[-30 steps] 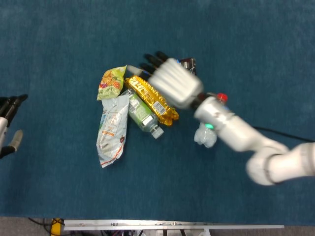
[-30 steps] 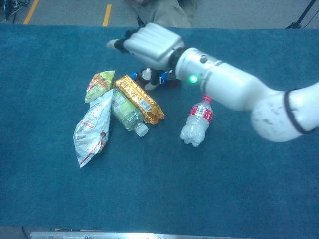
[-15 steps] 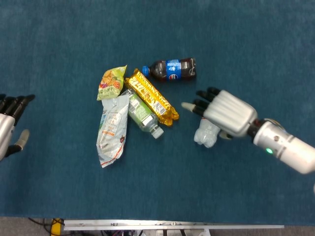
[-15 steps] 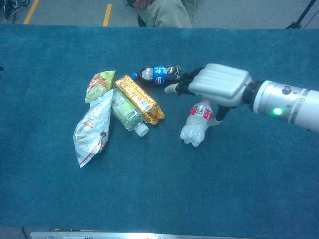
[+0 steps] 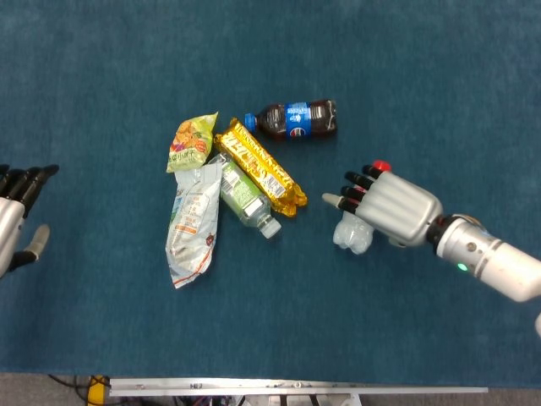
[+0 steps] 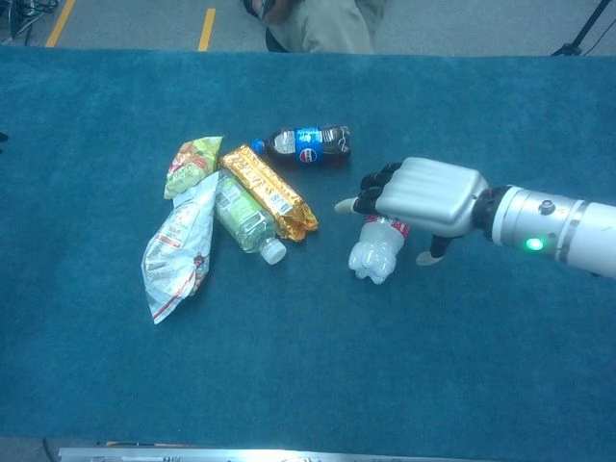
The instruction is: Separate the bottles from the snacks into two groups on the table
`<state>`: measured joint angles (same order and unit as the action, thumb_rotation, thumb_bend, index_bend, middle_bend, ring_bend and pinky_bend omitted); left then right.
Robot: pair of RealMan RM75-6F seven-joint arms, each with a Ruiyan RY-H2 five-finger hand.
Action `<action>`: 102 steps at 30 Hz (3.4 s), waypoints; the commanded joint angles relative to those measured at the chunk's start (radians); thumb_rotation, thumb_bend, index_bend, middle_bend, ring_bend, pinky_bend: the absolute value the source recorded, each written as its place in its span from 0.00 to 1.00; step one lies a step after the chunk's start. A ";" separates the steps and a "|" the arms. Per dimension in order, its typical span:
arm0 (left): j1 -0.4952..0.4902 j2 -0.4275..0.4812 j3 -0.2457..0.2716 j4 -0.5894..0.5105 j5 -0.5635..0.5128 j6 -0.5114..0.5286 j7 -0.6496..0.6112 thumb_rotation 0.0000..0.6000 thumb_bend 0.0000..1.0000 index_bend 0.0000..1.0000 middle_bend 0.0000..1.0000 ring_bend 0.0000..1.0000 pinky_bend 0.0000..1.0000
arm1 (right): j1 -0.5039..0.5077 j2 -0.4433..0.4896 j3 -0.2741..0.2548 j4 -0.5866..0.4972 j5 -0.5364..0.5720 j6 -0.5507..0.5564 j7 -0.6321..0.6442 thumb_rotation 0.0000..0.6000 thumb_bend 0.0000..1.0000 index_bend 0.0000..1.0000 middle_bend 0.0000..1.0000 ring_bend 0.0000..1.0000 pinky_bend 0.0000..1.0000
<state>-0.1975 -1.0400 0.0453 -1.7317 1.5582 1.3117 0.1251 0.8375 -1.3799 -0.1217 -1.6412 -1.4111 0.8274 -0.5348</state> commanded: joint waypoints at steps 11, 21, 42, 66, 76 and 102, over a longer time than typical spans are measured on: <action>0.003 -0.007 0.000 0.013 0.000 0.004 -0.018 1.00 0.40 0.10 0.20 0.19 0.15 | -0.040 -0.105 0.044 0.151 0.028 0.029 -0.034 1.00 0.05 0.53 0.47 0.40 0.42; 0.004 -0.009 0.000 0.017 -0.003 0.003 -0.022 1.00 0.41 0.10 0.20 0.19 0.15 | -0.073 -0.074 0.079 0.218 0.068 0.053 -0.006 1.00 0.06 0.57 0.49 0.45 0.46; -0.015 -0.025 -0.008 0.019 -0.014 -0.021 -0.010 1.00 0.40 0.10 0.20 0.19 0.15 | -0.096 -0.089 0.121 0.333 0.174 0.009 -0.056 1.00 0.06 0.44 0.43 0.36 0.44; 0.000 -0.008 0.002 0.009 0.004 0.011 -0.010 1.00 0.40 0.10 0.20 0.19 0.15 | 0.054 -0.022 0.284 0.026 0.453 0.005 -0.167 1.00 0.05 0.08 0.27 0.21 0.35; 0.032 0.014 0.012 0.012 0.006 0.050 -0.032 1.00 0.40 0.10 0.20 0.19 0.15 | 0.228 -0.248 0.312 0.234 0.675 -0.008 -0.322 1.00 0.05 0.08 0.27 0.21 0.35; 0.062 0.031 0.014 0.005 0.003 0.073 -0.047 1.00 0.41 0.10 0.20 0.19 0.15 | 0.377 -0.543 0.302 0.691 0.827 -0.089 -0.376 1.00 0.10 0.43 0.42 0.38 0.51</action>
<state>-0.1355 -1.0086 0.0590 -1.7274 1.5611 1.3843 0.0784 1.2156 -1.9175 0.1799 -0.9613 -0.5847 0.7472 -0.9194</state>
